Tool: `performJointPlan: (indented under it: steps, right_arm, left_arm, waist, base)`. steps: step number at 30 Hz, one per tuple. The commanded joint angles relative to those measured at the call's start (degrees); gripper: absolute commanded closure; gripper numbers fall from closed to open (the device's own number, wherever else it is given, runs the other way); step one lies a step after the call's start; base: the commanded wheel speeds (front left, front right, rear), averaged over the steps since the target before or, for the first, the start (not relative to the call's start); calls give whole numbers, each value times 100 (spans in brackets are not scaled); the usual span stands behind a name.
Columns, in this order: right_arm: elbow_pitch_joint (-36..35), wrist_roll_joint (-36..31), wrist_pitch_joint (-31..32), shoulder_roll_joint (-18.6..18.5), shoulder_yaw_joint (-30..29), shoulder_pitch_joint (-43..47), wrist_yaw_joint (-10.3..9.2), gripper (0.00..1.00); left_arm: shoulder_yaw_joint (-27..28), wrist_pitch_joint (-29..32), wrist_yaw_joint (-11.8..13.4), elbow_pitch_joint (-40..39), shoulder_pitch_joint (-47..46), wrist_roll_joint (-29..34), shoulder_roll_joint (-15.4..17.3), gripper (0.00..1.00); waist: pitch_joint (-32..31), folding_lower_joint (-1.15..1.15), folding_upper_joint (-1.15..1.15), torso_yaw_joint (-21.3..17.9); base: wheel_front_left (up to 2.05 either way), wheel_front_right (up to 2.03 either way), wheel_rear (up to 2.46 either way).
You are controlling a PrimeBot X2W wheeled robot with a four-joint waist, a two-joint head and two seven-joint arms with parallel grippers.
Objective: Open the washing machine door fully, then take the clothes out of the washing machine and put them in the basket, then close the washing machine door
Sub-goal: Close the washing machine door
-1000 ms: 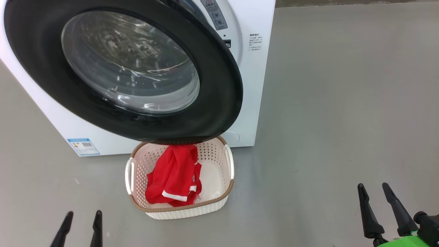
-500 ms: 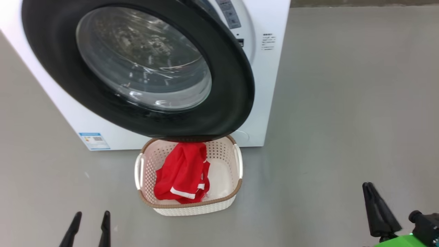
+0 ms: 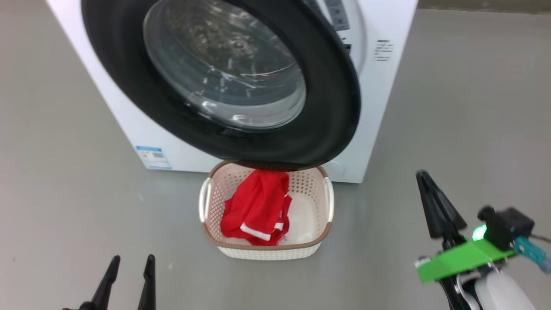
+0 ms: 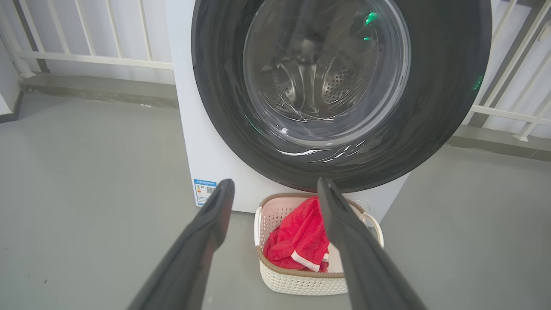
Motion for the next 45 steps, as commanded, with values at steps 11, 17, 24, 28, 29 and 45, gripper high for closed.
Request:
performJointPlan:
  steps: [11, 17, 24, 28, 29, 45]
  right_arm:
    - [660, -41, -37, 178, 325, -1492, 26, 100]
    - [1026, -142, -37, 164, 244, -2090, 26, 100]
    - [1267, -239, -37, 79, 93, -2535, 26, 100]
    - [1396, -290, -37, 19, 27, -2805, 26, 100]
    - [1431, -306, -37, 5, 10, -2869, 26, 100]
    - [1807, -429, -37, -89, -602, -3986, 26, 100]
  left_arm:
    - [-28, -52, -32, -91, -529, -89, -97, 0]
    - [-219, -52, -32, -77, -837, -155, -145, 0]
    - [-365, -52, -32, -89, -1067, -250, -164, 0]
    - [-443, -52, -32, -89, -1201, -383, -166, 0]
    - [-463, -52, -32, -87, -1234, -407, -166, 0]
    - [-701, -52, -32, -72, -1679, -749, -167, 0]
  waist:
    - [550, 0, 0, 543]
    - [936, 0, 0, 806]
    - [1273, 0, 0, 993]
    - [1464, 0, 0, 1067]
    - [1506, 0, 0, 1086]
    - [2132, 0, 0, 1344]
  base:
    - [0, 0, 0]
    - [0, 0, 0]
    - [0, 0, 0]
    - [0, 0, 0]
    - [0, 0, 0]
    - [0, 0, 0]
